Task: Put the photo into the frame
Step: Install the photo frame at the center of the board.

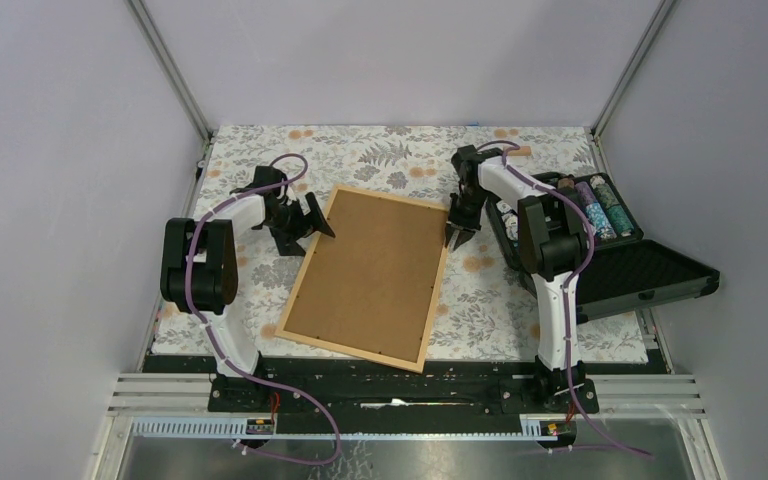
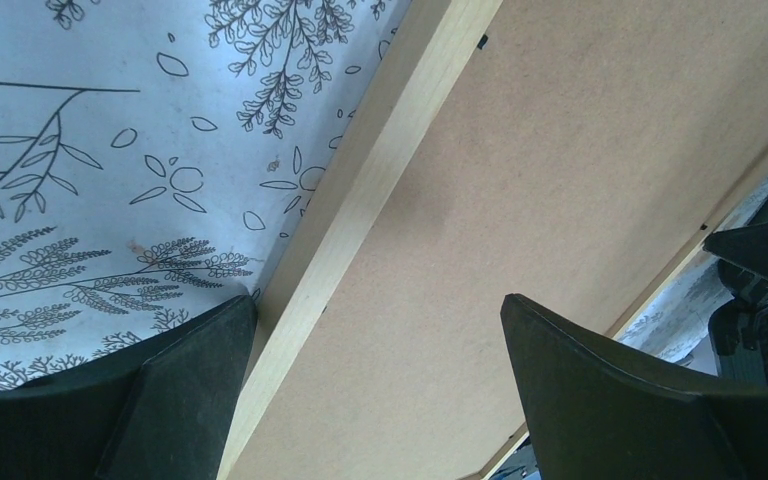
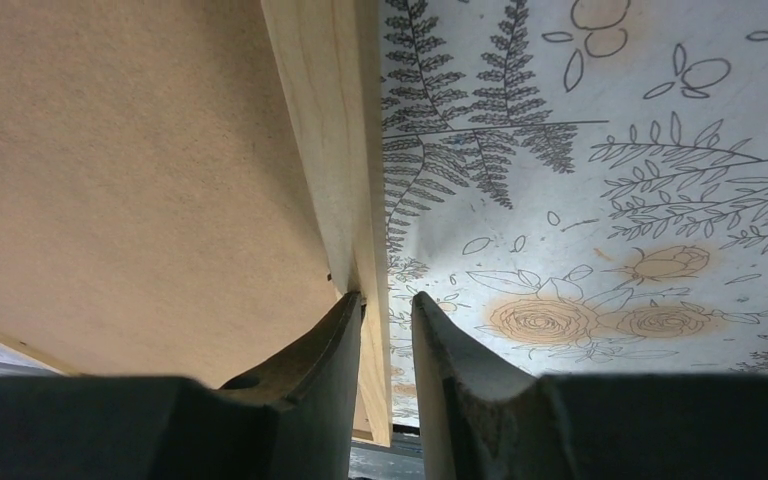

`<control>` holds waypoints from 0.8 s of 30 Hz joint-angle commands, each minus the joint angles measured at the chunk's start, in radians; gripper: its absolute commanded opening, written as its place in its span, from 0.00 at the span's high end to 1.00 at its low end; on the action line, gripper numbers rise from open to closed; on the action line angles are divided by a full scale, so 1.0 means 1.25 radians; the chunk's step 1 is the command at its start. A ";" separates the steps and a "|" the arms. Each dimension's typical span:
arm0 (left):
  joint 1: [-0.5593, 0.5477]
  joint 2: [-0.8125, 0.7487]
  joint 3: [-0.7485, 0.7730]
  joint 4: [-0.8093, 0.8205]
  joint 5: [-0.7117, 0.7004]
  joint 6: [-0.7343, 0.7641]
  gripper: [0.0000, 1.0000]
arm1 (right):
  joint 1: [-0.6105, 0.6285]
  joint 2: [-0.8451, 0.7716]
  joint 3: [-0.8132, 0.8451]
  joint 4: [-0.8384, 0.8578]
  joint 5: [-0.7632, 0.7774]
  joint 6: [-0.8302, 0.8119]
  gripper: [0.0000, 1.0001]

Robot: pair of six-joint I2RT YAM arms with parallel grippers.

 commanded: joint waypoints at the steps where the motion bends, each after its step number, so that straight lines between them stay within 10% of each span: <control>1: -0.003 0.006 -0.028 0.027 0.006 0.001 0.02 | 0.013 0.031 0.043 -0.033 0.041 0.013 0.68; 24: -0.003 0.000 -0.043 0.039 0.025 -0.002 0.02 | 0.027 0.082 0.063 -0.017 0.115 0.035 0.65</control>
